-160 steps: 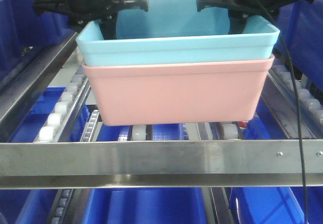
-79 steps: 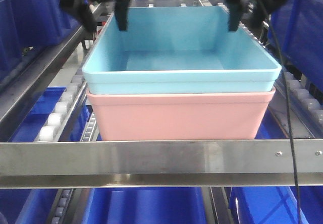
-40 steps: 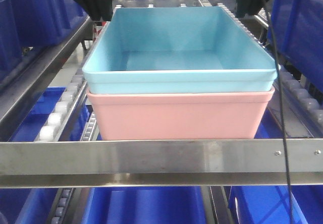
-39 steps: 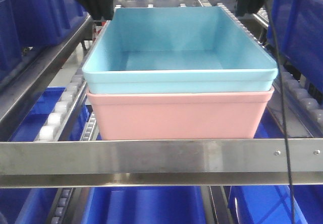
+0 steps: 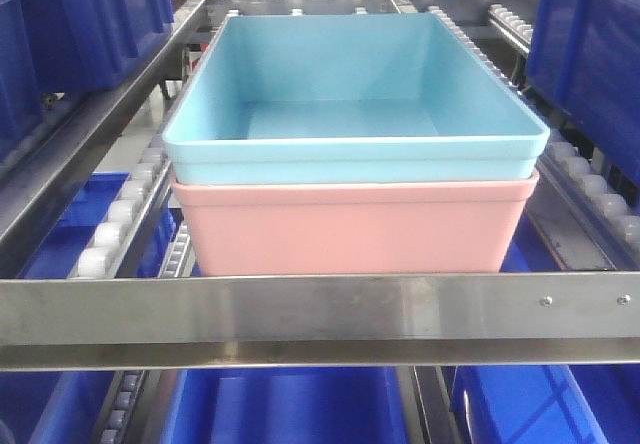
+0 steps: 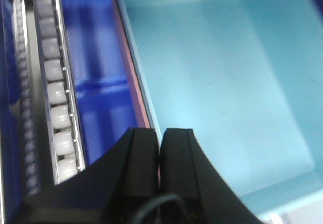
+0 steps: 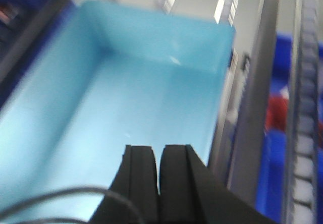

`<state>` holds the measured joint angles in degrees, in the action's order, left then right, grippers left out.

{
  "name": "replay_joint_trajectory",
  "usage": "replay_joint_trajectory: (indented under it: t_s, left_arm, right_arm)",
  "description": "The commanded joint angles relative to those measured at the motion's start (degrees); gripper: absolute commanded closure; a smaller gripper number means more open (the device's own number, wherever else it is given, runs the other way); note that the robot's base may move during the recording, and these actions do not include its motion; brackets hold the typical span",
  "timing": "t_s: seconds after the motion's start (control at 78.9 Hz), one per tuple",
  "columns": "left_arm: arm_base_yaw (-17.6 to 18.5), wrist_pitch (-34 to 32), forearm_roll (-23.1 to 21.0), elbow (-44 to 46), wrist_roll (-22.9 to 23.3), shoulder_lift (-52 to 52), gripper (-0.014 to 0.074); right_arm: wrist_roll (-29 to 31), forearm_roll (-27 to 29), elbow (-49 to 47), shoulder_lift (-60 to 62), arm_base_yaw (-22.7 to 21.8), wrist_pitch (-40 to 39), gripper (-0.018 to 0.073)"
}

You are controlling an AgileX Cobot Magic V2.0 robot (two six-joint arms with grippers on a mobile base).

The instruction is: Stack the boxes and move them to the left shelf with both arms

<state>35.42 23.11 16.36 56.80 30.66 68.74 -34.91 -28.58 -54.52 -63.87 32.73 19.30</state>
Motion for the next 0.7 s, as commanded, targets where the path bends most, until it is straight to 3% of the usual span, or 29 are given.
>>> replay_joint_trajectory:
  t_s: [0.0, 0.203, 0.443, 0.684]
  left_arm:
    - [0.6, -10.8, 1.0, -4.0, -0.2, -8.6, 0.0596]
    - [0.6, -24.1, 3.1, -19.4, -0.2, -24.8, 0.0596]
    - [0.6, -24.6, 4.7, -31.4, -0.2, -40.8, 0.0596]
    - [0.6, -25.0, 4.7, -32.0, -0.2, -42.4, 0.0596]
  right_arm:
    - [0.8, -1.9, 4.2, 7.8, -0.1, -10.7, 0.0509]
    - [0.8, -2.8, 19.7, 24.0, -0.1, -22.7, 0.0509]
    - [0.8, -4.4, 31.9, 38.1, -0.1, -24.5, 0.0509]
    - [0.8, -4.4, 32.8, 38.9, -0.1, -24.1, 0.0510]
